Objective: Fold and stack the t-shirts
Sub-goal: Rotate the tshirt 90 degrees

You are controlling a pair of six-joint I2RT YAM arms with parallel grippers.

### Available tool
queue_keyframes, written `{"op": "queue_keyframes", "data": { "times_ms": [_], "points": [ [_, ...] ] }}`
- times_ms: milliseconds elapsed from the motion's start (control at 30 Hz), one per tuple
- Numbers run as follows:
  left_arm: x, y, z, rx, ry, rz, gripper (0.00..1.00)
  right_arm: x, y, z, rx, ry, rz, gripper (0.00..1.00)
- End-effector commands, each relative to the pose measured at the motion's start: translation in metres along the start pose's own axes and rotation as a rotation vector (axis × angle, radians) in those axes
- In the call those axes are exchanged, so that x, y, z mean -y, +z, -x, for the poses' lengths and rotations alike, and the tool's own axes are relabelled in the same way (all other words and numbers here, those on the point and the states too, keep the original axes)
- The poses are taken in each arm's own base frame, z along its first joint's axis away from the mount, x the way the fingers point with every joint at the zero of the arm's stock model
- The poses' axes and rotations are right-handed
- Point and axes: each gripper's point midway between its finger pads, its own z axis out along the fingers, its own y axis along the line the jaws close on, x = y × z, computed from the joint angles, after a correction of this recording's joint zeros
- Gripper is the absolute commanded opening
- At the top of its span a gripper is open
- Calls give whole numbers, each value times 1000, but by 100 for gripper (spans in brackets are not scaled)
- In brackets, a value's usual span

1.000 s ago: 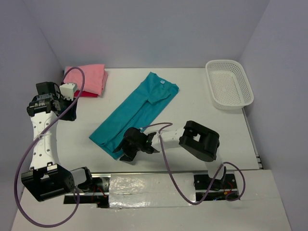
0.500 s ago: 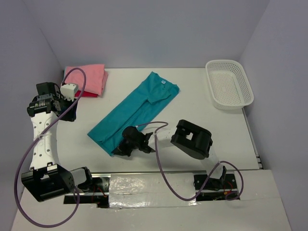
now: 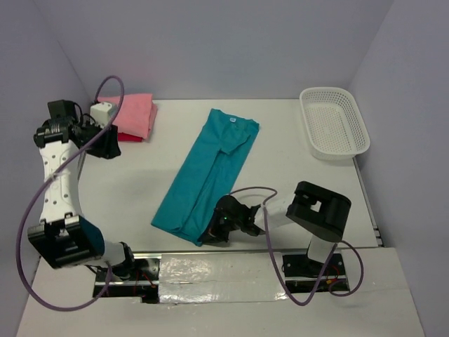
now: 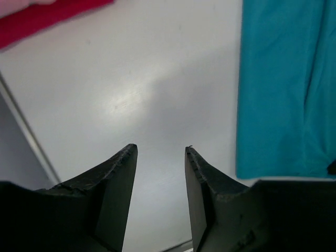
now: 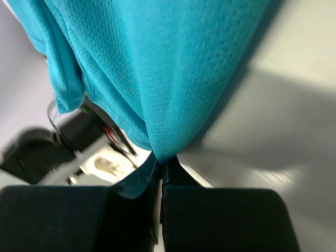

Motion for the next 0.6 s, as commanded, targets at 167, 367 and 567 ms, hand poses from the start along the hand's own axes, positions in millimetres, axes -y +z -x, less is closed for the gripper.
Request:
{"op": "queue_keyframes", "data": {
  "times_ms": [167,367,567],
  "points": [
    [46,-14,123,366,32,-267,54,92,-44,6,-35,-136,-155,0],
    [152,33,67,316,832,-282,56,109,-64,25,-37,-257,-199,0],
    [190,64,-80,258,1621,-490,57,106,-72,40,-49,-316,-207,0]
  ]
}}
